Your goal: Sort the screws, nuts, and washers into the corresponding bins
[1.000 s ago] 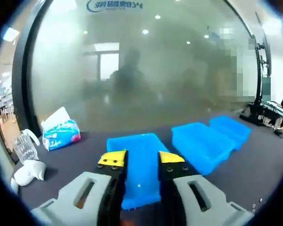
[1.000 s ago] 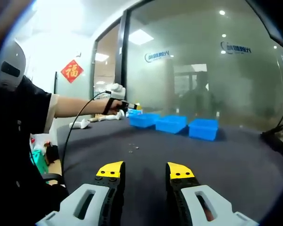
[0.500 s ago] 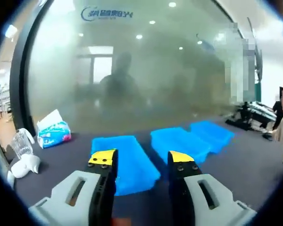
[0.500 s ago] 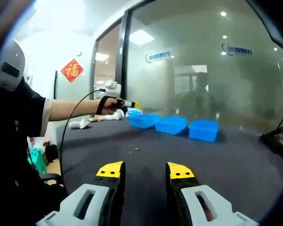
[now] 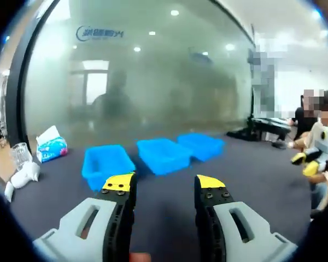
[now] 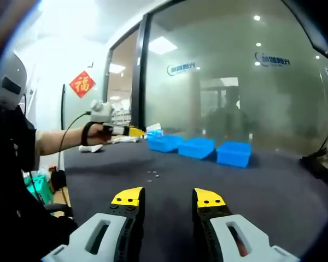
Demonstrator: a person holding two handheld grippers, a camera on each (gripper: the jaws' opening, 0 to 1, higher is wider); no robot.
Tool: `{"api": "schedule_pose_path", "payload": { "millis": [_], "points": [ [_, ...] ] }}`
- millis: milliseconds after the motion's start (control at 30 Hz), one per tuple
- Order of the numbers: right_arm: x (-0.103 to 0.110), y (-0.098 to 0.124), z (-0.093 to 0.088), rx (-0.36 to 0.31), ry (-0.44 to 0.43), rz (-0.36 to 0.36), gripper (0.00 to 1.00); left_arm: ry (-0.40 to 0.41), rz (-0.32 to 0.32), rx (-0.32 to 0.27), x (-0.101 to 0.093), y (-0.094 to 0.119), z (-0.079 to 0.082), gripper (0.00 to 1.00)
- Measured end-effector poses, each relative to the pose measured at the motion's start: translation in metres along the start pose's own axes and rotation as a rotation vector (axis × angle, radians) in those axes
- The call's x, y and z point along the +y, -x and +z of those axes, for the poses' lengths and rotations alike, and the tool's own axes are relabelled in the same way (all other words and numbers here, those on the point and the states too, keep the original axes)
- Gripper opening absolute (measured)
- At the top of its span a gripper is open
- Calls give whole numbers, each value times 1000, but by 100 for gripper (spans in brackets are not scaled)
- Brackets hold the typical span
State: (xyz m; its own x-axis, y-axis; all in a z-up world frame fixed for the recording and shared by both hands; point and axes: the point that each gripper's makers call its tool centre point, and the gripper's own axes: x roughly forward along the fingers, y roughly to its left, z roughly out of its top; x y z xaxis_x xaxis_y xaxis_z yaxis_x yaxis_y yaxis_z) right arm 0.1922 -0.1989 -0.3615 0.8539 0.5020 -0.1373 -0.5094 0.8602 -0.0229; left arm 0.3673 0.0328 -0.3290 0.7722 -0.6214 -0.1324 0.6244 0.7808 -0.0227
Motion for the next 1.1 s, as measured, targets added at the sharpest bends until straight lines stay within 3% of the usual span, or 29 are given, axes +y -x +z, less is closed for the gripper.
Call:
{"api": "schedule_pose_path", "payload": {
  "millis": [267,567,767,900,967,1100],
  "points": [
    [-3,3,5,-15,4,-10,31,12,-21,-37,-25,46,-20,41],
    [-8,4,5,-21,6,-20,32,5,-18,-8,-27,86,-42,41],
    [-7,2,1,-2,30,-23,32,-8,-35,19,-24,96,-46,41],
    [-6,1,-2,8,27,-16,32,-22,-86,45,-29,96,-47,41],
    [-5,1,-3,13,25,-13,32,-29,-140,84,-36,93,-51,41],
    [-6,1,-3,13,25,-15,32,-41,-175,106,-38,89,-50,41]
  ]
}}
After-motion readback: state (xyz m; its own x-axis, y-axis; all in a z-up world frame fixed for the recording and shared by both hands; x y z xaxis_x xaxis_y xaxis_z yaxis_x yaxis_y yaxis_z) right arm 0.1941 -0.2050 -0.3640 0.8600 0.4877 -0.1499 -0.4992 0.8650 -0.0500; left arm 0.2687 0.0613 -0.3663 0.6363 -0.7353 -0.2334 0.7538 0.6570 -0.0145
